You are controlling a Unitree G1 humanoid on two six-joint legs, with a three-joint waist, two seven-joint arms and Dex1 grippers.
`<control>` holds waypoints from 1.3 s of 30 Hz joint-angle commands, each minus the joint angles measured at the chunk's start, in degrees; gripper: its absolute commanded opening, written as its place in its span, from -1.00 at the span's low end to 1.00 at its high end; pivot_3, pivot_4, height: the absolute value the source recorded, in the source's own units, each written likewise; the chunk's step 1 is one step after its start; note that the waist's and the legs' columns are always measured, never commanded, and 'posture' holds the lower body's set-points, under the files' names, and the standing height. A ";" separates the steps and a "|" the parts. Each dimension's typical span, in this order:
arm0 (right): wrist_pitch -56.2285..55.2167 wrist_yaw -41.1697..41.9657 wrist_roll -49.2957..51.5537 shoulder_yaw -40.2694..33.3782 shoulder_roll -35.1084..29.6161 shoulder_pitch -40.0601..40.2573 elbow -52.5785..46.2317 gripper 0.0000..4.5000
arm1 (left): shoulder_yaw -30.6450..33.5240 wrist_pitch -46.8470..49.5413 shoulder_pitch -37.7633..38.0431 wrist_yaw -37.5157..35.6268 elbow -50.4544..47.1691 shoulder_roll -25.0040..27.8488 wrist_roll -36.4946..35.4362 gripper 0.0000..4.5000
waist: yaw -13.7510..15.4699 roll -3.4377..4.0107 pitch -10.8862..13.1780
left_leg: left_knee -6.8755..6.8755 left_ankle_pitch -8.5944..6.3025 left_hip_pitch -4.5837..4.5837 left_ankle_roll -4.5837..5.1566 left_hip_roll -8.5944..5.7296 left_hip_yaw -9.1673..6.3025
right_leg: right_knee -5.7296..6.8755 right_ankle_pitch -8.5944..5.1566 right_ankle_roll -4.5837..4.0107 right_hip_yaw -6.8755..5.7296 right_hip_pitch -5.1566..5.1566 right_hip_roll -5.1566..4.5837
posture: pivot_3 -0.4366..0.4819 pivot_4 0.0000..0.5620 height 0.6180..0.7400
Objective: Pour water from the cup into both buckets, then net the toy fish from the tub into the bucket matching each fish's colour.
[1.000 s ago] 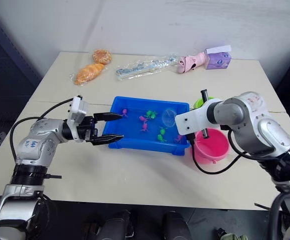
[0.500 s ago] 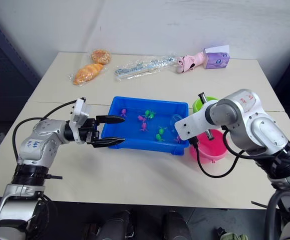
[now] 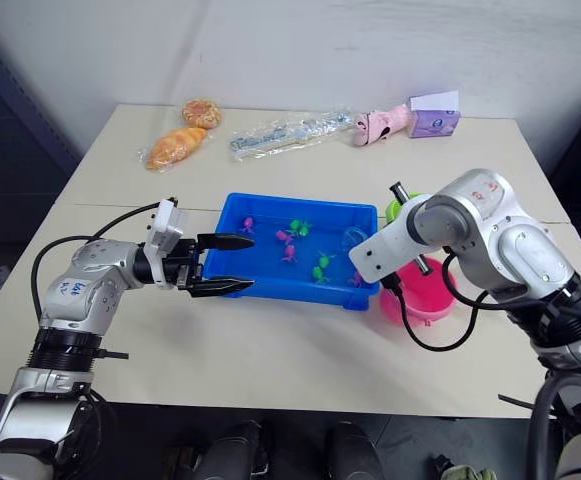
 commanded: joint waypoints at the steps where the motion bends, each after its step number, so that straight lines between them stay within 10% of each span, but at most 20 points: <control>1: -1.21 2.22 -0.69 -0.46 -0.41 -1.42 -0.36 -1.00 | 0.46 -0.34 -1.18 -0.39 -0.56 -0.08 -0.76 0.98 | 0.11 0.00 0.00 | 0.00 0.00 0.00 0.00 0.00 0.00 | 0.00 0.00 0.00 0.00 0.00 0.00 | -0.05 -0.47 1.00; 39: 8.50 12.23 9.85 1.50 -1.37 0.04 -7.69 -1.00 | 1.13 0.16 0.47 0.08 -1.69 0.31 -1.11 0.98 | 0.00 0.00 0.00 | 0.07 0.00 0.00 0.00 0.00 -0.01 | 0.06 0.00 0.00 0.00 0.01 -0.01 | -0.05 -0.47 1.00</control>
